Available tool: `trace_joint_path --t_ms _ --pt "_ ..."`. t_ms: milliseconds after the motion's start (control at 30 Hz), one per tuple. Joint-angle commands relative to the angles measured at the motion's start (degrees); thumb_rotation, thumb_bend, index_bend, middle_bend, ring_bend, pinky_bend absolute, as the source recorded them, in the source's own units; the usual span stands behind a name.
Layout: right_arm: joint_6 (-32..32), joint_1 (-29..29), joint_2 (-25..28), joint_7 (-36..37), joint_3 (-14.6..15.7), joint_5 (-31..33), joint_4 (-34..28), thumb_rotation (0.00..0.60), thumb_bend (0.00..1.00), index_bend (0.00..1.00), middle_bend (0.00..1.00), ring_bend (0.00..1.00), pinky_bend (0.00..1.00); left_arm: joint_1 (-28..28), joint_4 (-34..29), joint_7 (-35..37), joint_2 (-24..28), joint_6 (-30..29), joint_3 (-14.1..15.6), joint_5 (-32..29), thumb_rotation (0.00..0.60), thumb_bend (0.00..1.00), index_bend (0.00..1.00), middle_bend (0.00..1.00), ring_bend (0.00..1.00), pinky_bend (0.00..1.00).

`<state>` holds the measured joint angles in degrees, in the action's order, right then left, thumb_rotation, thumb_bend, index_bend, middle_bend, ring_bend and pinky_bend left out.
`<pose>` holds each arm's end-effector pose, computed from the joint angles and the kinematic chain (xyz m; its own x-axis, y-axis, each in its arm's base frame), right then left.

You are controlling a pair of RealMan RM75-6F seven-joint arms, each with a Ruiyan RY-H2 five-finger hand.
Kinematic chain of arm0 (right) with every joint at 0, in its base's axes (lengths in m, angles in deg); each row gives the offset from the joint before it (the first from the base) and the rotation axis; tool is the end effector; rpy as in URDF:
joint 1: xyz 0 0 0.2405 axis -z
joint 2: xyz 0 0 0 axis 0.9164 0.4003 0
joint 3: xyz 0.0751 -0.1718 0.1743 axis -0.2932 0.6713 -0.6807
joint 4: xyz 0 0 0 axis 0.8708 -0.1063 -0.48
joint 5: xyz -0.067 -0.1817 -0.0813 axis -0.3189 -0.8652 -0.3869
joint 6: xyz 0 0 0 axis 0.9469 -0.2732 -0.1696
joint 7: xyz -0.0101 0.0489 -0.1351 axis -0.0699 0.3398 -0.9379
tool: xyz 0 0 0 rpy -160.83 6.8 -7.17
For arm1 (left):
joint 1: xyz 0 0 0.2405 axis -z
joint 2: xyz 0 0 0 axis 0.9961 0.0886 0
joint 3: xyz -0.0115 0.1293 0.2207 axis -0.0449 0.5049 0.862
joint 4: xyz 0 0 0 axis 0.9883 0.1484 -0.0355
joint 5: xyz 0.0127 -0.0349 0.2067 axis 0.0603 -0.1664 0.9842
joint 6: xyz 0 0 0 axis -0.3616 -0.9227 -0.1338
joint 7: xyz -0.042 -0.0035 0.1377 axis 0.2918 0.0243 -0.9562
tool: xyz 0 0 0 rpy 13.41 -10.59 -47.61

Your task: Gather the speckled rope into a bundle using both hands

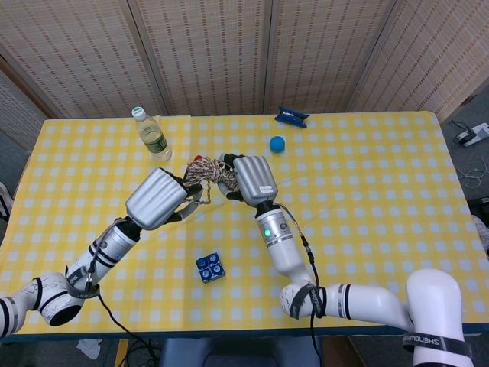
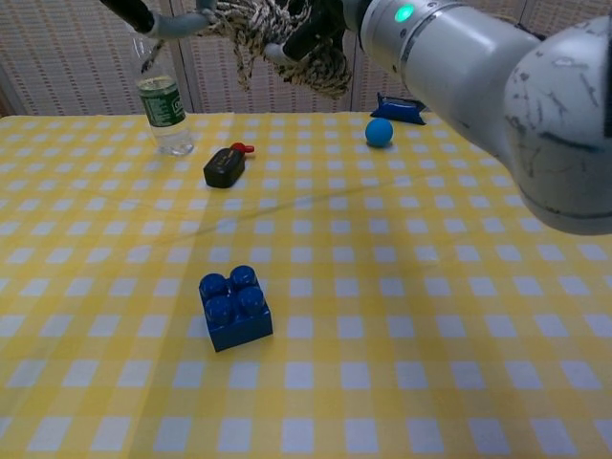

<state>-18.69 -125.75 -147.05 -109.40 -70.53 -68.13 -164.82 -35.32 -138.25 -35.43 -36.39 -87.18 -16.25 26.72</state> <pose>0.0224 -0.3838 -0.0007 0.0863 -0.0840 0.9927 -0.9343 -0.3529 0.0513 -0.0532 0.3474 0.1130 0.4480 -0.1908 0.8734 0.5597 -0.7020 -0.4404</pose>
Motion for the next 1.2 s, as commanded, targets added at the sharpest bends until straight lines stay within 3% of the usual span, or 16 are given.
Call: trace_joint_path --t_ms 33,467,1000,1200 --pt "-2.06 -0.74 0.49 -0.63 0.89 1.24 -0.36 0.6 0.58 0.78 0.67 0.61 0.67 0.92 -0.1 0.02 0.13 1.38 -0.22 0.42 0.6 0.4 0.68 0.93 0.83 0.91" --pt "-11.05 -0.66 4.3 6.26 4.4 -1.51 -1.32 0.6 0.55 0.78 0.67 0.61 0.67 2.42 0.36 3.04 -0.14 5.07 -1.85 -3.37 0.6 0.4 0.67 0.93 0.83 0.91" --pt "-18.41 1.38 9.03 21.75 8.3 -13.71 -1.44 0.6 0.54 0.8 0.68 0.61 0.67 3.61 -0.01 3.42 1.3 10.7 -3.06 -10.85 0.6 0.4 0.66 0.91 0.81 0.91" --pt "-19.17 1.76 9.95 25.61 9.03 -16.45 -1.14 0.6 0.53 0.8 0.69 0.61 0.67 4.36 -1.15 1.51 2.67 13.11 -2.86 -12.83 0.6 0.4 0.6 0.82 0.72 0.85"
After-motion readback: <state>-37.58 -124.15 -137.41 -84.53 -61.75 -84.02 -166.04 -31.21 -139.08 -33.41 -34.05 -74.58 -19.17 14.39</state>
